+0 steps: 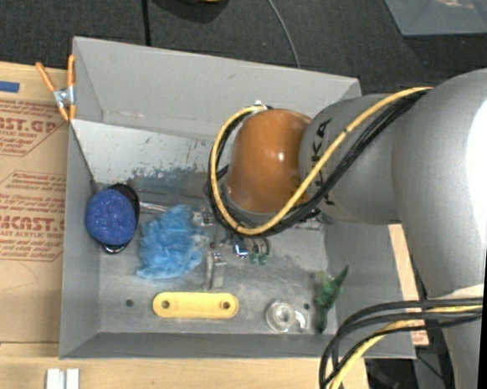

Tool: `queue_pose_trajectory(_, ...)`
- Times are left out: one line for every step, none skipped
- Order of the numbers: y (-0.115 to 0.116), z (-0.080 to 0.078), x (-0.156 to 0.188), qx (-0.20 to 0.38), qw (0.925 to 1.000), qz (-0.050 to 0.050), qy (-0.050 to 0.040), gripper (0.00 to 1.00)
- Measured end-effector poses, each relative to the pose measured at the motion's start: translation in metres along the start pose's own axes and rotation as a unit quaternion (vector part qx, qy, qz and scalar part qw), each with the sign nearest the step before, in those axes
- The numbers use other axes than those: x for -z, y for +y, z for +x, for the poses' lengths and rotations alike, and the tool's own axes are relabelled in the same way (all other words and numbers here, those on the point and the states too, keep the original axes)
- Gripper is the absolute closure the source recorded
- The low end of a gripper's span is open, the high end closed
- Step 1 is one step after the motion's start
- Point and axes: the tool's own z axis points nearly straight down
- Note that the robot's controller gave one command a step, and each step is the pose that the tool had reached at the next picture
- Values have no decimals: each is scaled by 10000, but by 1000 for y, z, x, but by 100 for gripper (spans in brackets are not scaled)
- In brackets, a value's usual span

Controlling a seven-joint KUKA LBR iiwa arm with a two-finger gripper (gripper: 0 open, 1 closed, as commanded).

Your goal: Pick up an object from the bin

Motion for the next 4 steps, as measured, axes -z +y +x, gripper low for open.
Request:
queue_pose_trajectory(18,1,-26,-235,9997,4,3,0)
queue_pose_trajectory(48,-6,-35,478,9989,-11,-21,100)
queue_pose_trajectory(48,-6,-35,474,9989,-14,-20,100)
queue_pose_trajectory(48,-6,-35,474,9989,-14,-20,100)
